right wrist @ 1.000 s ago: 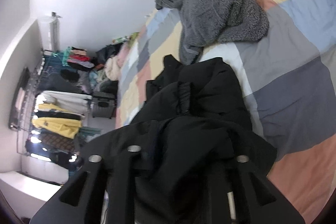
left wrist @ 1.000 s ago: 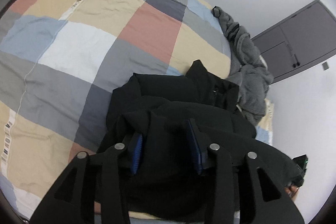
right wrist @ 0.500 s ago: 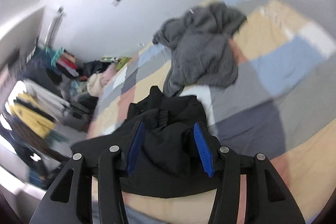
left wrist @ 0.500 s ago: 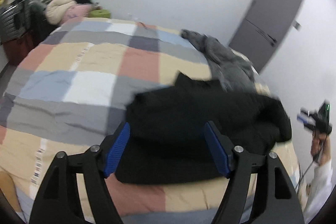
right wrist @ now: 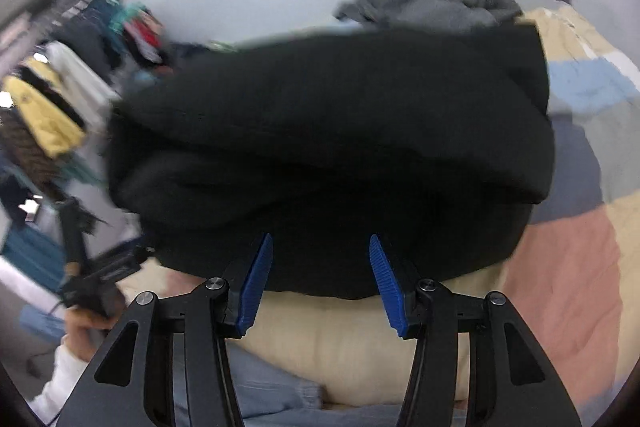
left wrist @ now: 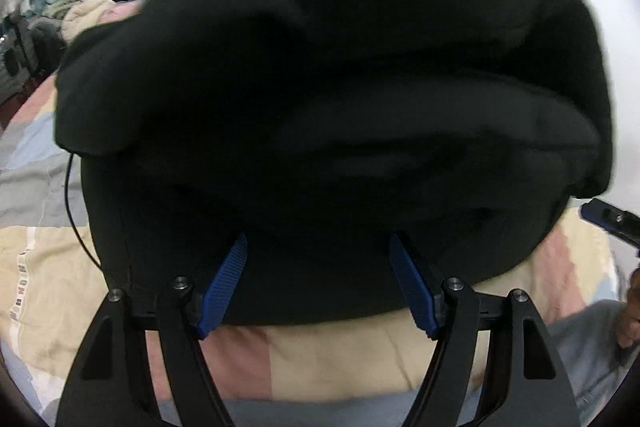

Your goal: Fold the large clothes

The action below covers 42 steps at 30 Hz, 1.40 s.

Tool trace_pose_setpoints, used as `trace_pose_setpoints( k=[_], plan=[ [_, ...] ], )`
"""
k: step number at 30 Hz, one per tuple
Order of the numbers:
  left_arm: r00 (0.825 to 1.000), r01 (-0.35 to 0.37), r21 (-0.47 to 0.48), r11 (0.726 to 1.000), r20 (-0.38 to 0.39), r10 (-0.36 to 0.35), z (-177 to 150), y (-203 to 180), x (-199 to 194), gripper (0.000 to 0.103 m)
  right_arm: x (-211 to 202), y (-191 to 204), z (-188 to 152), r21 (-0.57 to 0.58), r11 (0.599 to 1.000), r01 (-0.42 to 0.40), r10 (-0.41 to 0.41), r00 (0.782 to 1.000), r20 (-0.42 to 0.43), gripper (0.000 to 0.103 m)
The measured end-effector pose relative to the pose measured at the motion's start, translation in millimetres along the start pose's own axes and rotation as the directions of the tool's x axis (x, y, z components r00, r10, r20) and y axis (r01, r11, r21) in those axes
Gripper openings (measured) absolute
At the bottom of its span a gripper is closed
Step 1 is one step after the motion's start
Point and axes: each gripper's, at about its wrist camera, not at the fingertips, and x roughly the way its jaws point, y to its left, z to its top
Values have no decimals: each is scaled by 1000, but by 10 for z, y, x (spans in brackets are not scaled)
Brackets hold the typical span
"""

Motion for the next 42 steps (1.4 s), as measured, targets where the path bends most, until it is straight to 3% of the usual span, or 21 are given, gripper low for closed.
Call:
trace_pose_setpoints(
  k=[5,10,14,19,23,26,27,30,36,39,42],
  plan=[
    [998,-31,-2,1000,62,31,203,45,63,74,278,-82,271,-7,995,101,-101,994,29,48],
    [1000,-12,35,999,27,11,579,105,207,74,545,-145,416,-19,990,139,-140,990,-22,48],
    [1000,-17,65,998,21,15,955,108,285,74,608,-111,638,-11,988,156,-156,988,23,48],
    [1000,5,13,1000,23,-5,1438,243,356,74,724,-58,1178,-18,983,181,-177,978,112,48],
    [992,-87,18,996,93,85,1835,353,444,74,890,-19,1570,-43,981,191,-182,971,153,49],
    [988,-126,43,991,99,121,2056,492,657,74,1086,-20,1738,-57,980,191,-181,973,145,59],
    [987,-141,55,988,91,136,2045,501,754,74,1158,-4,1744,-67,978,199,-188,972,139,67],
    [990,-134,23,991,47,133,1956,506,1053,74,1414,-59,1712,-77,974,212,-202,972,116,76],
    [991,-124,-29,992,40,125,1811,507,1248,75,1710,-48,1742,-143,964,226,-209,970,122,80],
    [993,-106,-71,992,36,109,1810,575,1155,75,1813,-76,1813,-141,965,221,-208,973,103,80],
    [992,-98,-97,990,72,105,1767,665,945,75,1658,-74,1765,-143,970,198,-182,976,118,80]
  ],
)
